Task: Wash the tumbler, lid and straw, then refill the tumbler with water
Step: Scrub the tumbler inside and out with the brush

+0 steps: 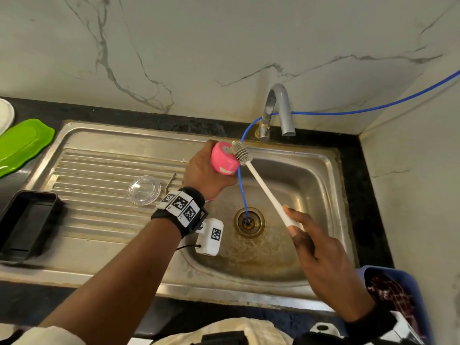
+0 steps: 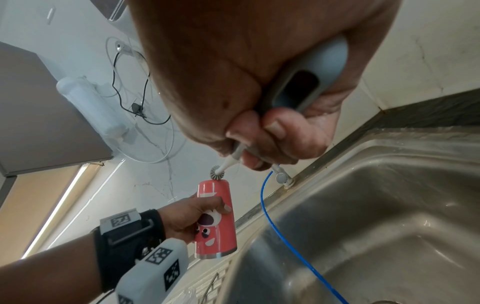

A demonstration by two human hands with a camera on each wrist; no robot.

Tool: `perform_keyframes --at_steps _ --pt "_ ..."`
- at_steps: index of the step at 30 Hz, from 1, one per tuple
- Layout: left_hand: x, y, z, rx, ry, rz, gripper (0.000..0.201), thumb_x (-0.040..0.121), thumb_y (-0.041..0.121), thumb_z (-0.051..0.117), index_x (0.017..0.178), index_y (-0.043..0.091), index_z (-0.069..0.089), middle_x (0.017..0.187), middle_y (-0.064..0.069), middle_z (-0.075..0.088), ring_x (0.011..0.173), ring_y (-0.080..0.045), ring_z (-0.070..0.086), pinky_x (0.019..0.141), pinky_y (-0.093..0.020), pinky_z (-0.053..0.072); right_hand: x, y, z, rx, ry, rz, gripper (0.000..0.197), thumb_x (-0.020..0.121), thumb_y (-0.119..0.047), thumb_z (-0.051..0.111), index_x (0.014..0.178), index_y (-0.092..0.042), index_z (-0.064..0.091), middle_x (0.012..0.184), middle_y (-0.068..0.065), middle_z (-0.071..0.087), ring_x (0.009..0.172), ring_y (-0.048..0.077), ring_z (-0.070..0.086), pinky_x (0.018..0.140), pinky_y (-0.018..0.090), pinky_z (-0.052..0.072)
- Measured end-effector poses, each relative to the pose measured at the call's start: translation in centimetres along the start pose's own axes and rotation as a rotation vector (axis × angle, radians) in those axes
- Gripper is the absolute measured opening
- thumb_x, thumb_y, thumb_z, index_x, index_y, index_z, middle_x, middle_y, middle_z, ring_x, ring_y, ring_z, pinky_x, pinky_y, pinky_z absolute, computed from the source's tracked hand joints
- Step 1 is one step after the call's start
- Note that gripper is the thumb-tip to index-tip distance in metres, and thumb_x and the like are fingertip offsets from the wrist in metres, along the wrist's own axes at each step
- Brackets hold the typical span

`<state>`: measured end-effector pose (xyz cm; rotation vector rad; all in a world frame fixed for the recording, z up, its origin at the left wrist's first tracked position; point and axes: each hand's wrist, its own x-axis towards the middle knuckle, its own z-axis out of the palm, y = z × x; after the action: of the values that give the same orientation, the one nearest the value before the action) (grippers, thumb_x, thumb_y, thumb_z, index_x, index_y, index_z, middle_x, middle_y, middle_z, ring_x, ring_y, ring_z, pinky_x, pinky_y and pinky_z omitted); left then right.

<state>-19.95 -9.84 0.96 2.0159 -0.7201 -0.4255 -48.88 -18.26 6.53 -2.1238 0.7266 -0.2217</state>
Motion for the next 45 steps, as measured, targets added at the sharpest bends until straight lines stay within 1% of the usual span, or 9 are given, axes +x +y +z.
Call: perform_keyframes --at_steps 5,12,19,23,27,30,33,39,45 --pt "-1.1 0.3 1.5 -0.021 -0.04 0.029 0.073 0.059 0.019 0.096 0.121 0.028 0.057 0.097 0.015 0.067 0.081 0.007 0.063 0.061 -0.006 0.044 1.3 0.3 0.1 -0.028 0.045 -0.012 0.039 0.107 -0.04 0.048 0.141 -0.06 0.047 0.057 -0.002 0.038 0.045 0.007 0.036 0.045 0.015 0.031" --pt "-0.5 -0.3 0.3 -0.084 0.016 -0.015 0.076 0.062 0.014 0.097 0.121 0.034 0.052 0.101 0.017 0.065 0.088 0.004 0.063 0.063 -0.004 0.046 -0.3 0.3 -0.1 0.006 0.008 -0.019 0.041 0.107 -0.039 0.047 0.138 -0.064 0.046 0.055 -0.005 0.038 0.045 0.007 0.036 0.046 0.017 0.031" --pt "-1.6 0.2 1.6 -0.041 -0.12 0.131 0.079 0.055 0.025 0.095 0.124 0.03 0.057 0.109 0.011 0.068 0.094 -0.004 0.066 0.071 -0.017 0.052 0.2 1.0 -0.4 -0.005 0.046 -0.015 0.04 0.106 -0.042 0.046 0.141 -0.062 0.046 0.062 0.005 0.042 0.047 0.009 0.039 0.046 0.024 0.035" --pt "-0.7 0.1 0.6 0.019 -0.077 0.137 0.081 0.056 0.02 0.097 0.125 0.032 0.057 0.109 0.014 0.066 0.095 0.0 0.064 0.071 -0.012 0.047 -1.1 0.7 -0.1 -0.009 0.035 -0.01 0.041 0.107 -0.037 0.047 0.143 -0.057 0.047 0.057 -0.013 0.046 0.047 0.006 0.04 0.046 0.017 0.033" --pt "-0.4 0.4 0.1 0.045 -0.066 0.141 0.08 0.057 0.018 0.097 0.125 0.031 0.057 0.108 0.015 0.065 0.093 -0.001 0.063 0.071 -0.018 0.049 -1.7 0.6 0.0 -0.002 0.03 0.012 0.04 0.108 -0.038 0.047 0.141 -0.06 0.047 0.057 -0.017 0.049 0.047 0.005 0.04 0.047 0.017 0.033" --pt "-1.2 0.6 1.1 0.105 -0.107 0.166 0.082 0.051 0.031 0.093 0.123 0.037 0.055 0.108 0.014 0.066 0.095 -0.01 0.066 0.077 -0.033 0.057 -0.8 0.6 0.0 0.023 0.039 0.021 0.04 0.108 -0.037 0.047 0.14 -0.06 0.047 0.056 -0.012 0.045 0.047 0.005 0.039 0.046 0.019 0.035" --pt "-1.3 0.7 1.3 0.205 -0.14 0.202 0.081 0.046 0.044 0.085 0.121 0.038 0.053 0.109 0.012 0.067 0.096 -0.021 0.066 0.08 -0.046 0.059 -0.3 0.8 0.0 0.039 0.043 0.026 0.04 0.109 -0.037 0.048 0.14 -0.061 0.047 0.056 -0.008 0.04 0.047 0.006 0.037 0.046 0.02 0.034" --pt "-0.4 0.8 0.0 0.417 -0.076 0.155 0.086 0.052 0.037 0.093 0.127 0.035 0.052 0.117 0.011 0.064 0.104 -0.025 0.061 0.092 -0.052 0.05 -1.8 0.7 0.1 0.044 0.01 0.009 0.039 0.107 -0.041 0.046 0.14 -0.06 0.048 0.054 -0.009 0.043 0.046 0.006 0.037 0.046 0.017 0.033" --pt "-1.6 1.2 1.3 0.519 -0.128 0.179 0.085 0.056 0.038 0.091 0.13 0.035 0.05 0.119 0.011 0.061 0.107 -0.026 0.058 0.094 -0.049 0.044 -0.8 1.1 -0.2 -0.015 0.033 0.036 0.038 0.109 -0.039 0.047 0.138 -0.063 0.045 0.055 -0.009 0.043 0.045 0.005 0.04 0.044 0.017 0.034"
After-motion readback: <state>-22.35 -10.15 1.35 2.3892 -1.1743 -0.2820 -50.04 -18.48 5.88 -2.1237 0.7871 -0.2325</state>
